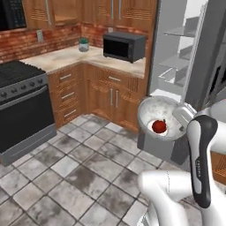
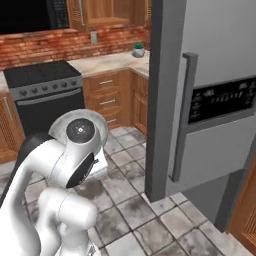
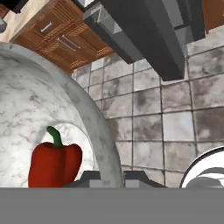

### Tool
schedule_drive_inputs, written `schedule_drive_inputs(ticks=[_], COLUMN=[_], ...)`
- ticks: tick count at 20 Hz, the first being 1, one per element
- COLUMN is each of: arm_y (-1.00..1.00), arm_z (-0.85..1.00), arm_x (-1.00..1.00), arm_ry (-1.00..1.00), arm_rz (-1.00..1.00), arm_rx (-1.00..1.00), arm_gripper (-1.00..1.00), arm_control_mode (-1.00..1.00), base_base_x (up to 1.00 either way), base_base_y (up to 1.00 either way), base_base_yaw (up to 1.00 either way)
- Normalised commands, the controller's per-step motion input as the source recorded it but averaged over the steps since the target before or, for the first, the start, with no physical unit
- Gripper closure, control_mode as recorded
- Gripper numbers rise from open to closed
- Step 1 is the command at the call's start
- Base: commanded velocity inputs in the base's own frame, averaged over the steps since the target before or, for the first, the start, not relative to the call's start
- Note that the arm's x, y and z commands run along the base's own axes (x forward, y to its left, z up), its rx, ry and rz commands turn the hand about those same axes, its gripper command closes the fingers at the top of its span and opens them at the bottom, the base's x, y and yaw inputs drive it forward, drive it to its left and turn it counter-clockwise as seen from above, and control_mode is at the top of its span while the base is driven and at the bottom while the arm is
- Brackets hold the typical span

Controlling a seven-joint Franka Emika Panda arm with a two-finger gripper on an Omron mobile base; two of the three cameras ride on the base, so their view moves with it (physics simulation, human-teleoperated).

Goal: Move the glass cup from next to the sink to the open cabinet. Then, move the bowl with the bell pepper to the fridge to clear the area for faucet cleaning.

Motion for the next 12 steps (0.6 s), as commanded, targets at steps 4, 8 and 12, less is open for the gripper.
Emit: schedule_drive_inputs(ticks=[4, 8, 12], arm_y=[0.00, 0.00, 0.00], arm_z=[0.00, 0.00, 0.00], arm_x=[0.00, 0.00, 0.00], arm_ry=[0.00, 0.00, 0.00], arm_rz=[0.00, 0.00, 0.00], arm_rx=[0.00, 0.00, 0.00], arm_gripper=[1.00, 1.00, 1.00], arm_control_mode=[1.00, 1.00, 1.00], base_base_x=[1.00, 1.00, 1.00], base_base_y=[1.00, 0.67, 0.29], base_base_yaw=[0.01, -0.06, -0.36])
